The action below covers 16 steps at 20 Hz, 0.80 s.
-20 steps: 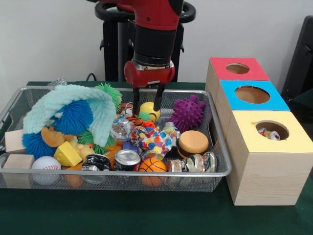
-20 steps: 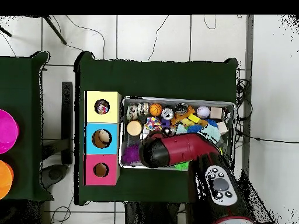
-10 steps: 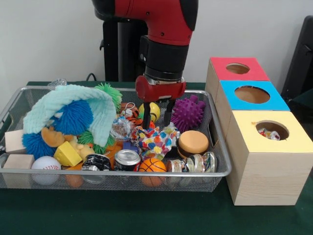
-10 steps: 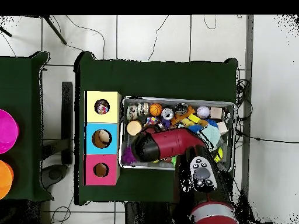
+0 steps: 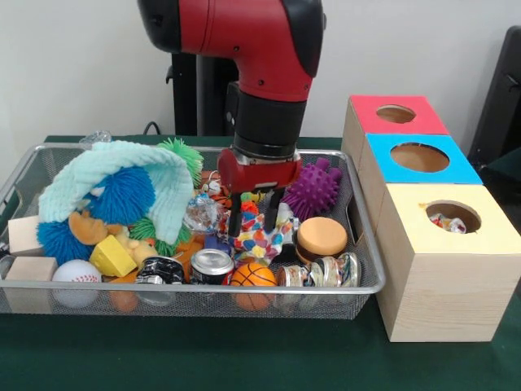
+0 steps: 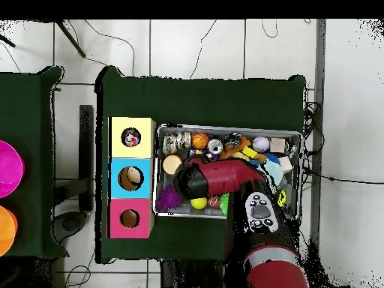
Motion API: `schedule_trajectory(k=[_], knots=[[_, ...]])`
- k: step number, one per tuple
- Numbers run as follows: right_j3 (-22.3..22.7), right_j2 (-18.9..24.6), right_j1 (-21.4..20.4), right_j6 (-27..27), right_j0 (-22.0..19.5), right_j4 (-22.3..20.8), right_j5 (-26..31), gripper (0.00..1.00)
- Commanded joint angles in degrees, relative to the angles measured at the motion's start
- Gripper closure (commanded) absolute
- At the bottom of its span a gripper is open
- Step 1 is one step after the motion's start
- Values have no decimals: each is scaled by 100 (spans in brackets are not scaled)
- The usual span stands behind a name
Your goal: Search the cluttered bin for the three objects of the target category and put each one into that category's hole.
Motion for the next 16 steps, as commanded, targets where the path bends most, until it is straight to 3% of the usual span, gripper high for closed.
schedule_trajectory(k=[1, 16], knots=[[-453, 46, 472, 840, -238, 83, -246, 0], [-347, 221, 617, 880, -179, 306, 34, 0]])
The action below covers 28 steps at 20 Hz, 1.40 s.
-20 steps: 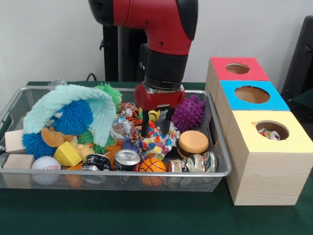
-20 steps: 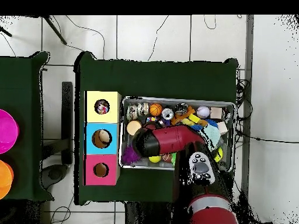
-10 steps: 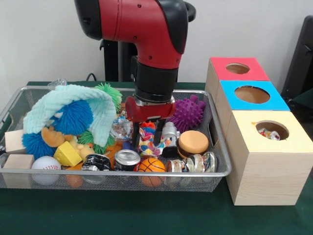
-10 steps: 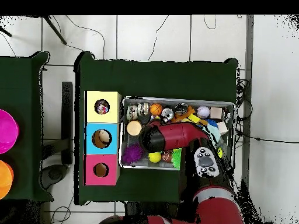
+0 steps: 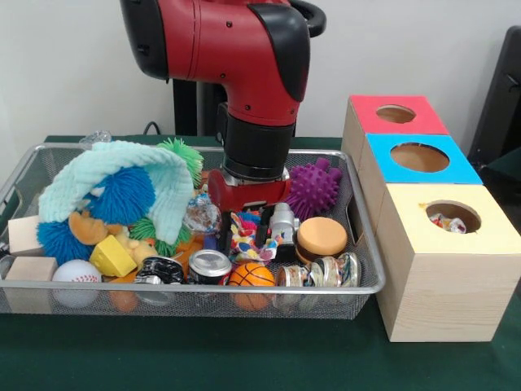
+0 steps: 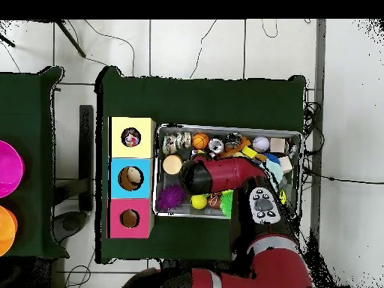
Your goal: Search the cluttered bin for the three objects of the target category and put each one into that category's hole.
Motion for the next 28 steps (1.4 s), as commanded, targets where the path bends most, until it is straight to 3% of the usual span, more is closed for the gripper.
schedule_trajectory(k=[1, 3, 4, 18, 23, 28], knots=[[-62, 276, 230, 904, -102, 249, -24, 0], [-23, 307, 243, 943, -103, 312, -60, 0], [-10, 327, 254, 927, -114, 365, -42, 100], [122, 329, 112, 728, -201, 455, 160, 100], [1027, 531, -1187, 495, -349, 715, 816, 100], [1244, 555, -1709, 345, -349, 885, 1254, 100]])
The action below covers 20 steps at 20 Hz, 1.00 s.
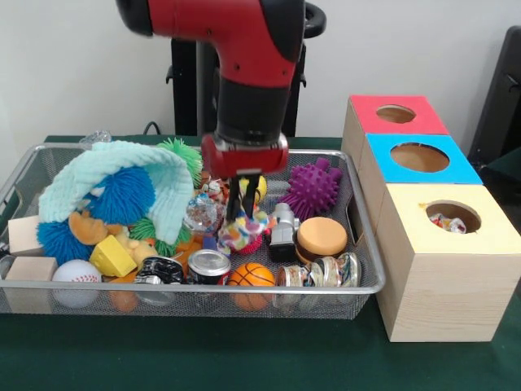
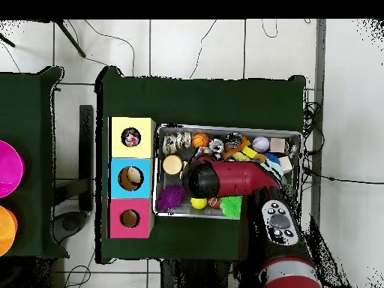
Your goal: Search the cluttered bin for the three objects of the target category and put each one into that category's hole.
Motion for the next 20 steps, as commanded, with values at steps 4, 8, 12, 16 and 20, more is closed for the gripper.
schedule_trajectory(k=[4, 8, 12, 16, 20], knots=[[780, 473, -1260, 180, -156, 472, 1385, 100], [749, 475, -1377, 184, -105, 530, 1559, 100], [479, 405, -1162, 596, 228, 618, 1550, 100], [175, 246, -920, 1081, 654, 780, 1574, 100], [-55, 123, -811, 1324, 931, 1030, 1738, 100]])
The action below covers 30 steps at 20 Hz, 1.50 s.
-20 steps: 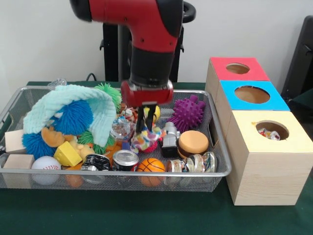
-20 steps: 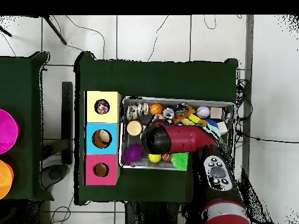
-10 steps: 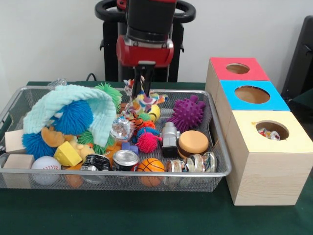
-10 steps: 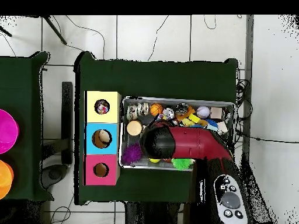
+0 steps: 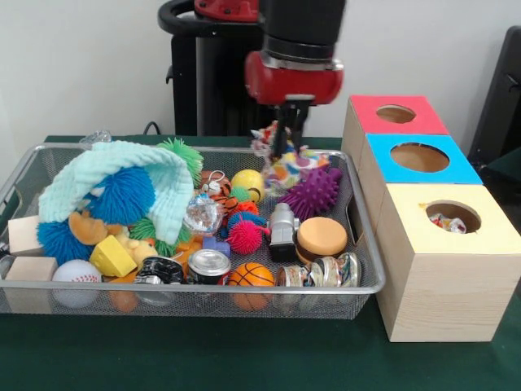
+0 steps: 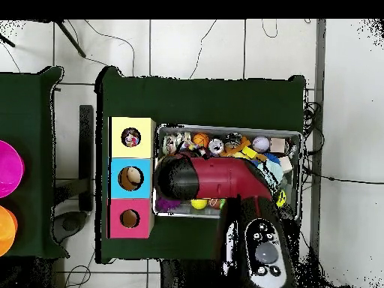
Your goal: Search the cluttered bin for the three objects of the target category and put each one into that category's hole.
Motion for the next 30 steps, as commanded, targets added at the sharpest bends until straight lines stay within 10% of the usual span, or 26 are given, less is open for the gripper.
schedule_trajectory(k=[1, 30], knots=[[-296, 63, 338, 1402, 463, 436, 786, 100], [-1192, -1052, 825, 2073, 1871, 1312, 1352, 100]])
